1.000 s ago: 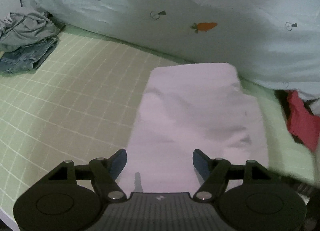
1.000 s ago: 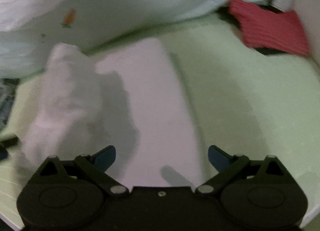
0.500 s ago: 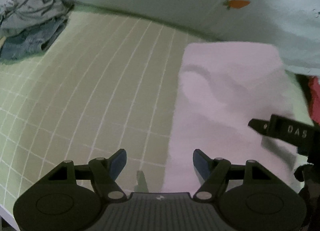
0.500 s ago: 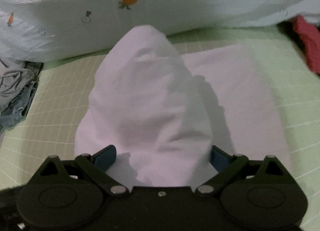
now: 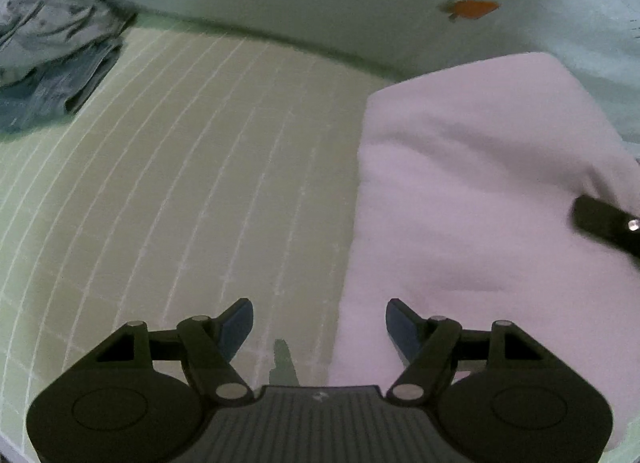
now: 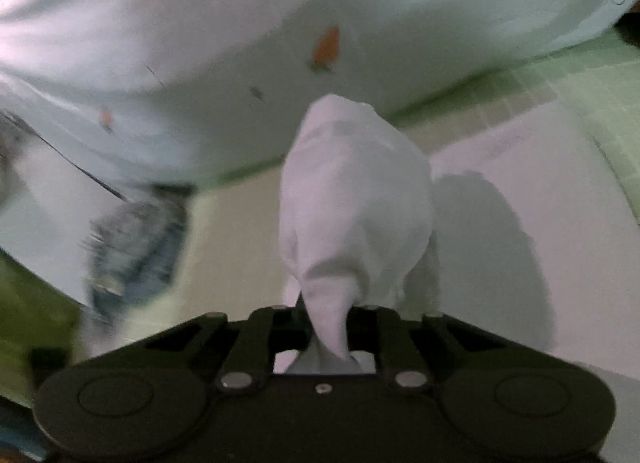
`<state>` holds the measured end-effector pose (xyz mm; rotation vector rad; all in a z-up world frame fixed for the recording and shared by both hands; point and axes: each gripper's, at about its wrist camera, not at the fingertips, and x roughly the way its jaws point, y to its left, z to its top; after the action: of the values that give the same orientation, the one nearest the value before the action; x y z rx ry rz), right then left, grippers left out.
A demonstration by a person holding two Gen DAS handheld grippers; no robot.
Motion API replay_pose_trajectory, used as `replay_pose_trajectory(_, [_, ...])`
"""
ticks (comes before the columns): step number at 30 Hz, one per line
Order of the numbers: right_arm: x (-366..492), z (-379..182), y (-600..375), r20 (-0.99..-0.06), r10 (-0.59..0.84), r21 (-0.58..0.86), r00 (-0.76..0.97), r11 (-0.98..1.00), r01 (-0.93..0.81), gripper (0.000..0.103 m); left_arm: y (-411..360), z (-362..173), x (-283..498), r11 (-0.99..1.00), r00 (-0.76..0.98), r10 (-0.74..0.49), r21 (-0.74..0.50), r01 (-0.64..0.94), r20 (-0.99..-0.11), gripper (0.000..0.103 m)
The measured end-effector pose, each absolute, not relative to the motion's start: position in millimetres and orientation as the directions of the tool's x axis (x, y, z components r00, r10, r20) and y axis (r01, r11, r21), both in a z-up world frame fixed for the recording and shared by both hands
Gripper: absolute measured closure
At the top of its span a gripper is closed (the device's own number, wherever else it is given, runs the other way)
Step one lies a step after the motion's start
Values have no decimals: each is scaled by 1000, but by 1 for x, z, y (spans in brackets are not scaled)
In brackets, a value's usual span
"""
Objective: Fold clothes
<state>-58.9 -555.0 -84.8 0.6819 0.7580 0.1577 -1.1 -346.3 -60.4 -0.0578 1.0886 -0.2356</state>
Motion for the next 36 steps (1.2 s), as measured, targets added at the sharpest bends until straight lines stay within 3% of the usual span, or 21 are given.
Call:
replay_pose_trajectory(4, [-79, -85, -623, -448, 400, 788, 800, 599, 141, 92, -360, -49, -3, 962, 463, -256, -175, 211, -848, 29])
replay_pose_trajectory(6, [-91, -92, -662, -468, 339, 782, 816, 588, 205, 92, -366, -49, -6, 954, 464, -277, -182, 240, -841, 28])
replay_pose_trajectory(7, [-93, -99, -675, -522, 300, 738, 799, 629, 245, 88, -369, -49, -7, 950, 462, -286, -184, 253, -840, 27])
replay_pose_trajectory(8, [-95, -105, -688, -576, 259, 684, 775, 672, 283, 80, -373, -51, -7, 947, 454, -291, -185, 262, -842, 25])
replay_pose_trajectory(10, [-88, -124, -701, -767, 135, 485, 627, 762, 429, 34, -379, -57, -7, 941, 432, -300, -191, 279, -850, 25])
replay_pose_trajectory(13, [-93, -137, -701, -827, 69, 372, 558, 811, 451, 28, -388, -62, -5, 932, 407, -318, -203, 301, -856, 25])
replay_pose_trajectory(24, [-78, -165, -698, -809, 105, 465, 579, 717, 519, 1, -424, -98, 22, 880, 277, -406, -291, 376, -871, 23])
replay_pose_trajectory(29, [-70, -167, -695, -817, 87, 455, 570, 705, 545, 0, -429, -110, 40, 839, 221, -489, -386, 383, -844, 26])
replay_pose_trajectory(33, [-66, -165, -684, -822, 94, 447, 561, 717, 535, 2, -431, -115, 44, 814, 192, -542, -453, 363, -819, 49])
replay_pose_trajectory(35, [-64, -161, -681, -828, 95, 443, 553, 715, 541, 21, -430, -111, 41, 791, 190, -577, -486, 371, -795, 75])
replay_pose_trajectory(36, [-66, -155, -678, -821, 99, 448, 562, 721, 528, 48, -430, -108, 39, 788, 195, -585, -494, 367, -788, 77])
